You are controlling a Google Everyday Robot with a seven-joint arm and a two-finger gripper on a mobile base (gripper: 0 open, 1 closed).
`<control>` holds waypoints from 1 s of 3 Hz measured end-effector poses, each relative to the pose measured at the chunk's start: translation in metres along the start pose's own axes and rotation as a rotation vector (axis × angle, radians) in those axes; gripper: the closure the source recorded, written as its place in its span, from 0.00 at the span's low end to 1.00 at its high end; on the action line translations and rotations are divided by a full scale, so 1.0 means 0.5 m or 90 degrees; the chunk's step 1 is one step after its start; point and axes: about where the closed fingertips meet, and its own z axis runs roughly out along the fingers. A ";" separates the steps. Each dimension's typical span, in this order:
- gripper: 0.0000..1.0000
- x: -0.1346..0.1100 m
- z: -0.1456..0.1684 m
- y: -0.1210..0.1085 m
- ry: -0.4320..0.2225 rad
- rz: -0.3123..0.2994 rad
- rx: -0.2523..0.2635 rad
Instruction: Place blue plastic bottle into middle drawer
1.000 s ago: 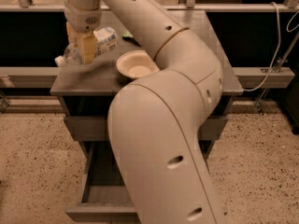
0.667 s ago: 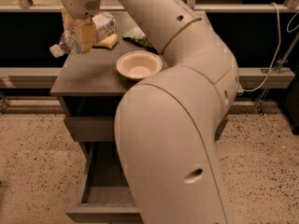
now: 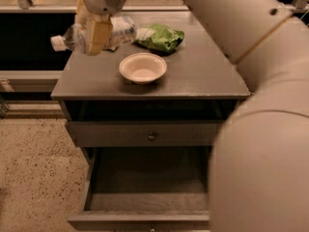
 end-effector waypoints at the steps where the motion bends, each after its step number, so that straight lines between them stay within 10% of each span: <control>1: 1.00 -0.066 -0.027 0.072 -0.096 0.052 0.043; 3: 1.00 0.022 0.016 0.202 -0.124 0.145 0.062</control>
Offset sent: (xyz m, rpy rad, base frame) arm -0.1086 -0.1050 -0.1881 0.2156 0.3121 -0.2446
